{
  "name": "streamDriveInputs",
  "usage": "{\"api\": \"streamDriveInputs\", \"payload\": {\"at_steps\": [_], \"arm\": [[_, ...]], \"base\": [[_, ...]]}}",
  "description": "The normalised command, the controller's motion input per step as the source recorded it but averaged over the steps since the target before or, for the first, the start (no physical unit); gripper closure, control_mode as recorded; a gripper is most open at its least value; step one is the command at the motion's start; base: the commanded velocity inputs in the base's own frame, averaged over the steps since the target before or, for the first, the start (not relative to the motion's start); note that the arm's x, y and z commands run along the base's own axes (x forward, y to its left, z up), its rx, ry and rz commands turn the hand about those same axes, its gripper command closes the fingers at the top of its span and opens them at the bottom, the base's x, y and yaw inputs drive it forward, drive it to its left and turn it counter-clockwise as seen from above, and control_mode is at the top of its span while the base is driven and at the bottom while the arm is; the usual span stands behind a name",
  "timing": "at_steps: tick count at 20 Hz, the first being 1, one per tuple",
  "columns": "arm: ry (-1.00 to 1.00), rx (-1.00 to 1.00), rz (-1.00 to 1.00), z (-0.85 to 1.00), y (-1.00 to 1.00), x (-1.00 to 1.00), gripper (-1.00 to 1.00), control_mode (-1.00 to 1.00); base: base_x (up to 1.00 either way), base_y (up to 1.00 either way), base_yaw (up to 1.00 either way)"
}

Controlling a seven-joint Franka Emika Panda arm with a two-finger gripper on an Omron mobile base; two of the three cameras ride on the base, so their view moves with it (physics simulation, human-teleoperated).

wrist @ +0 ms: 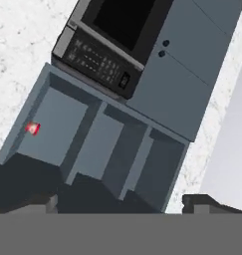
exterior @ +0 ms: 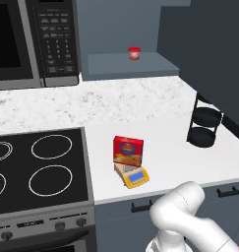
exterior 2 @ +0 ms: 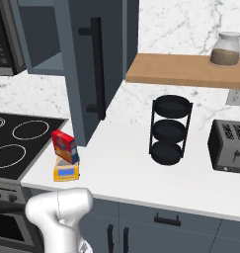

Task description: Pick the boxed food and place it on the digital scale for weighing, and close the cabinet.

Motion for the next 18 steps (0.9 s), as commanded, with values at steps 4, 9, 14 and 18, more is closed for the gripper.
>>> {"api": "streamDriveInputs", "payload": {"at_steps": [4, 9, 14, 18], "arm": [[-0.78, 0.43, 0.0, -0.56, -1.0, -0.68, -1.0, -1.0], [-0.58, 0.47, 0.0, -0.55, -1.0, -0.22, -1.0, -1.0], [-0.28, 0.37, 0.03, -0.37, -1.0, 0.64, -1.0, -1.0], [-0.11, 0.3, 0.11, -0.48, -1.0, 0.95, -1.0, -1.0]], "base": [[0.0, 0.0, 0.0], [0.0, 0.0, 0.0], [0.0, 0.0, 0.0], [0.0, 0.0, 0.0]]}}
